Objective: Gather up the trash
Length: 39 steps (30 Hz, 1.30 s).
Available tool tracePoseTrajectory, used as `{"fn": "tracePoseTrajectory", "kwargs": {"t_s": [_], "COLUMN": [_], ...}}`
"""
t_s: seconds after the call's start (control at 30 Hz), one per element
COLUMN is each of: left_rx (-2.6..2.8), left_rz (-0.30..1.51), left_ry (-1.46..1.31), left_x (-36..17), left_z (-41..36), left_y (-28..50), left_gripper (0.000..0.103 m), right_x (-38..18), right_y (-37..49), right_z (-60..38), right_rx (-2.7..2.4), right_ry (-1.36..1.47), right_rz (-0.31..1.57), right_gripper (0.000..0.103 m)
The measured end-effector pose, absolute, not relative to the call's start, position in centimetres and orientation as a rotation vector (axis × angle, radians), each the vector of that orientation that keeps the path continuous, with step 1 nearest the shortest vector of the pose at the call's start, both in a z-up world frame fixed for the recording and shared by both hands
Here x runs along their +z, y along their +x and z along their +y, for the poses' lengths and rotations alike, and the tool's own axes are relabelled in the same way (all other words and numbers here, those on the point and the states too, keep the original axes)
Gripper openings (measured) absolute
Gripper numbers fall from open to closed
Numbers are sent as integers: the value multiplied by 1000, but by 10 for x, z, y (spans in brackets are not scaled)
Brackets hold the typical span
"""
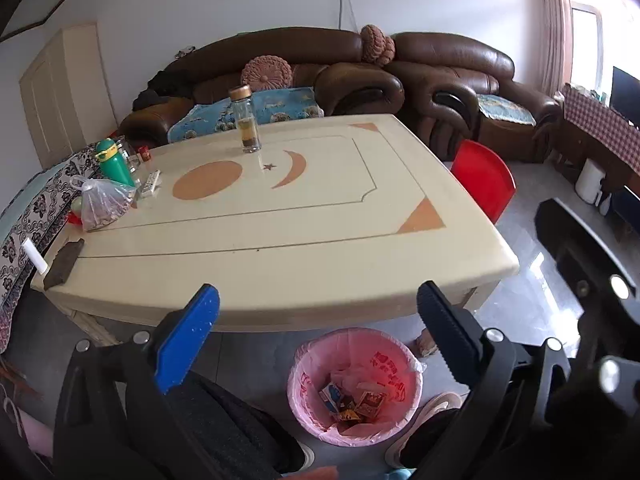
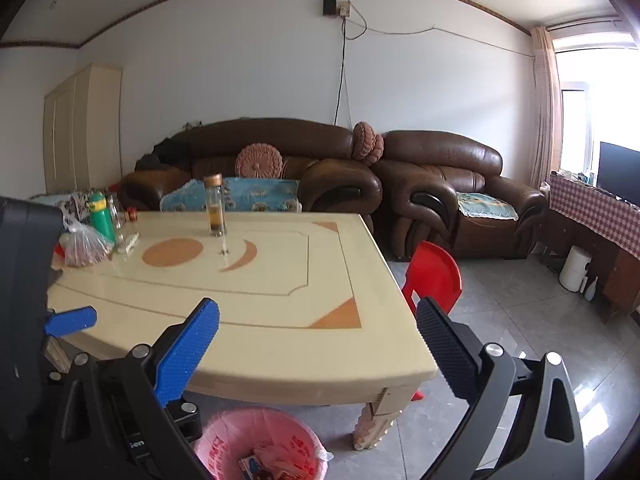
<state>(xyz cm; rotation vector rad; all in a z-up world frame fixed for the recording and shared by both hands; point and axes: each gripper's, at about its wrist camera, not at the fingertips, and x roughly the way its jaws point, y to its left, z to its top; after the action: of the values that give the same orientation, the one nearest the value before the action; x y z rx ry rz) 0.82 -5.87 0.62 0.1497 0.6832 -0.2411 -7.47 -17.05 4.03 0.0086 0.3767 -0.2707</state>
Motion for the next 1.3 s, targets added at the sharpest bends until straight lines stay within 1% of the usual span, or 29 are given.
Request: {"fn": "tracePoseTrajectory", "kwargs": {"t_s": [0.57,1.3], "left_rx": [-215,-209], "left_rz": [696,714], "left_ry": [133,109], "left_x": [7,3], "left_z": [-36,-23], "left_y": [-13,-9], "left_gripper": [97,97], "right_x": [38,32], "right_y": [-101,-111], "right_z": [-145,-149], "right_rx": [-315,-371], "right_ry": [12,7], "right_rz": [409,426], "right_gripper": [96,96]}}
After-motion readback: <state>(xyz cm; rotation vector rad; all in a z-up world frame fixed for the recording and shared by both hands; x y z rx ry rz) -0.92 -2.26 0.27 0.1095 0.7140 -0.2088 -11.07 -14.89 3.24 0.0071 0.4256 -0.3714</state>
